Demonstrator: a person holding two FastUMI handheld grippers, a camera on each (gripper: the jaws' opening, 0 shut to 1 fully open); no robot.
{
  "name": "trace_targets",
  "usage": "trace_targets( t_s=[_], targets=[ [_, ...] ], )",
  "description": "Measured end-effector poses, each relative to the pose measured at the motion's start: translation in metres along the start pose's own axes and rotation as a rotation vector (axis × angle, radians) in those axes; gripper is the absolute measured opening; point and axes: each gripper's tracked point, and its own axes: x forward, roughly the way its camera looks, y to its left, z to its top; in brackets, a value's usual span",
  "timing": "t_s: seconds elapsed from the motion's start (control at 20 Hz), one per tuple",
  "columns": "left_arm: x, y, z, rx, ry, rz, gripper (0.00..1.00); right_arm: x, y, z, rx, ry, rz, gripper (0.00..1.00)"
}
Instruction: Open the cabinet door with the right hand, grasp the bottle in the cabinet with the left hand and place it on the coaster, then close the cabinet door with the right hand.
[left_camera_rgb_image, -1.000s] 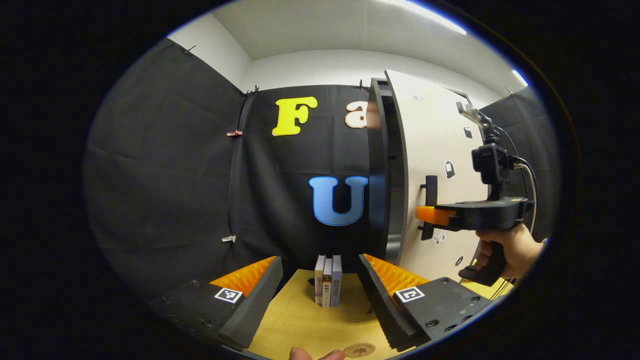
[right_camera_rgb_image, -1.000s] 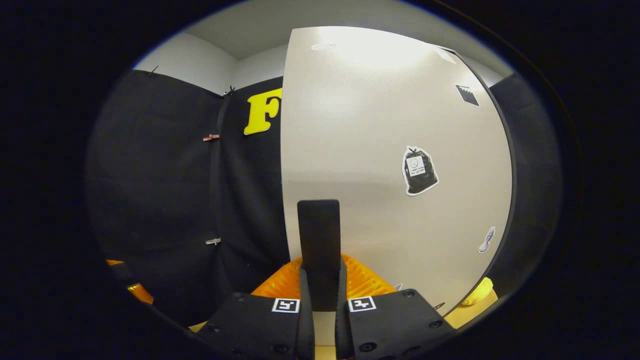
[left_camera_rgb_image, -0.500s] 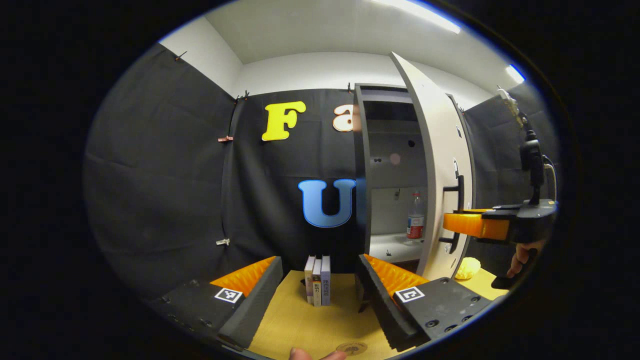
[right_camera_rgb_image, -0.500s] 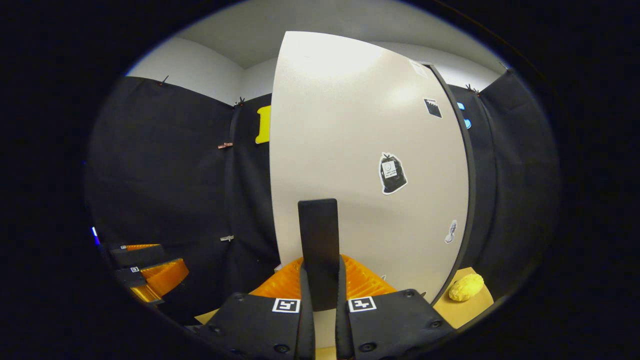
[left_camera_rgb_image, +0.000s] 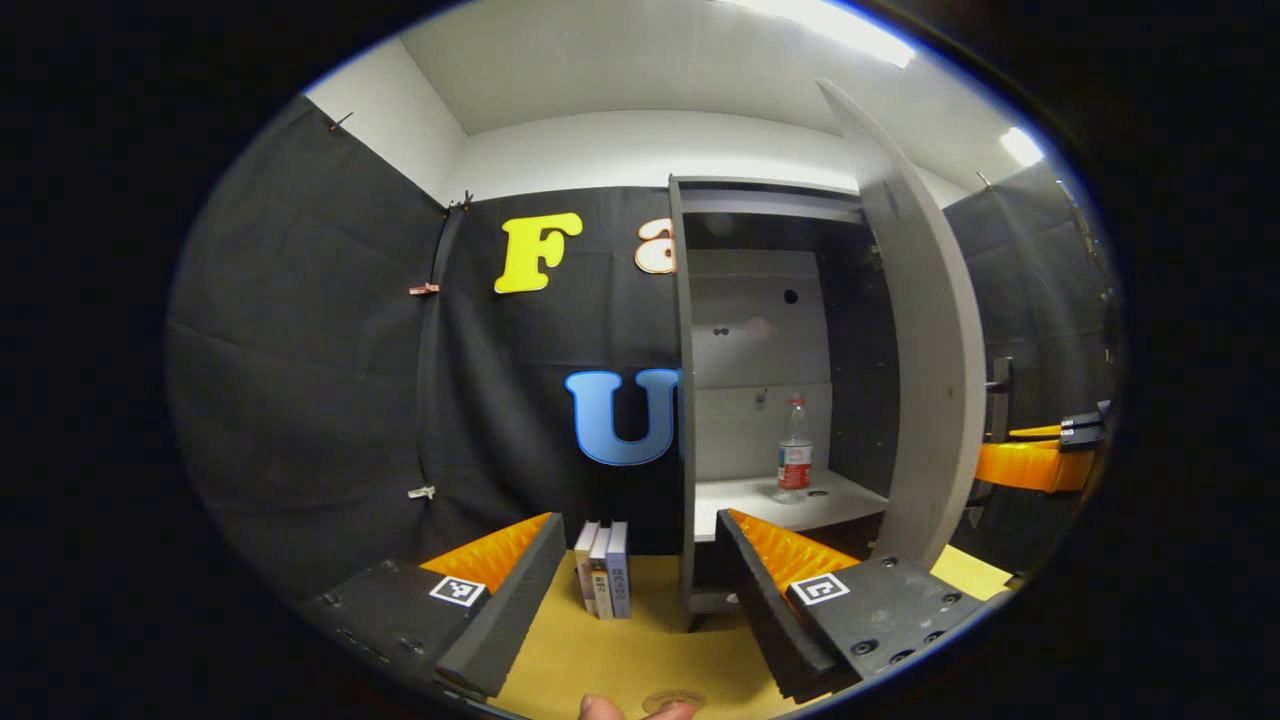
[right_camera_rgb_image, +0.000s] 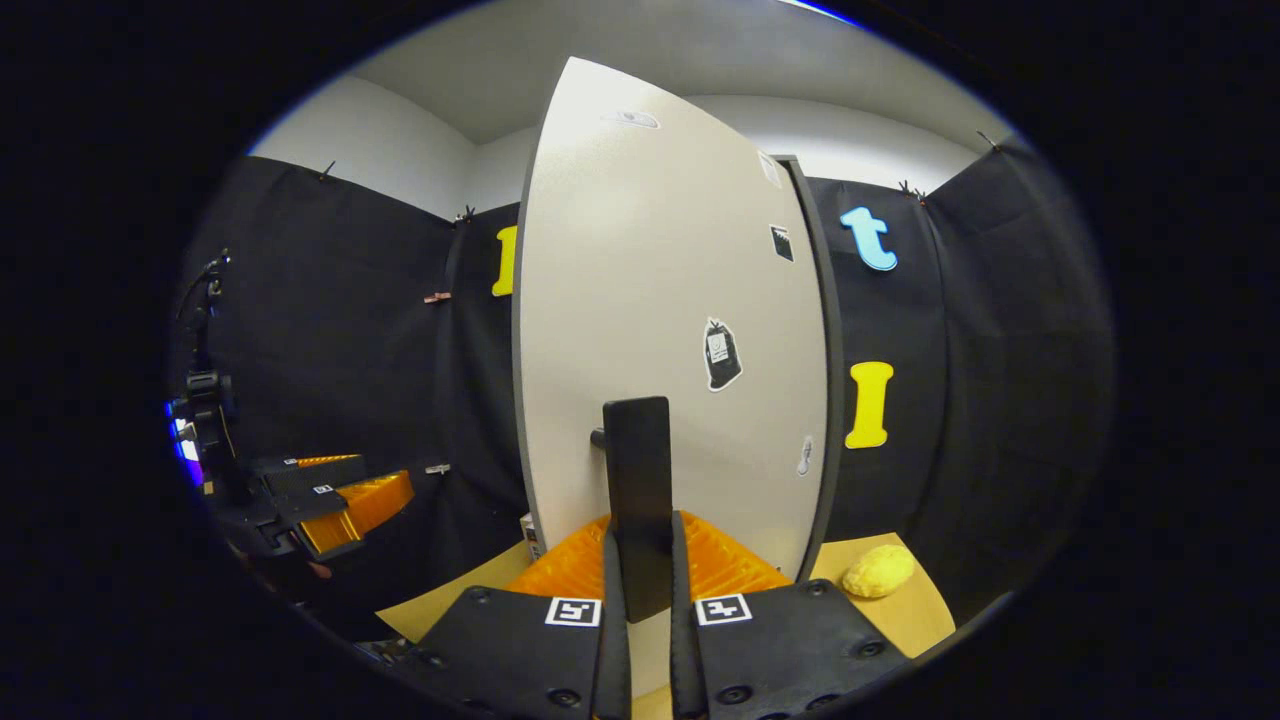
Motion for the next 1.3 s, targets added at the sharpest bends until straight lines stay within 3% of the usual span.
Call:
trace_targets(
  t_s=[0.7,0.8,1.3],
  targets=[
    [0.010,-0.063,0.014,-0.015,-0.027,-0.075,0.95,-0.041,-0.096,0.014,-0.001,-0.043,-0.244,0.18],
    [0.013,-0.070,0.014,-0.014,-0.027,-0.082,0.95,-0.049,-0.111,0.015,-0.015,-0.049,-0.276,0.13],
    [0.029,-0.106,0.018,-0.031,-0.026,-0.115,0.94,-0.068,-0.153,0.014,-0.017,-0.054,-0.341,0.12]
  ],
)
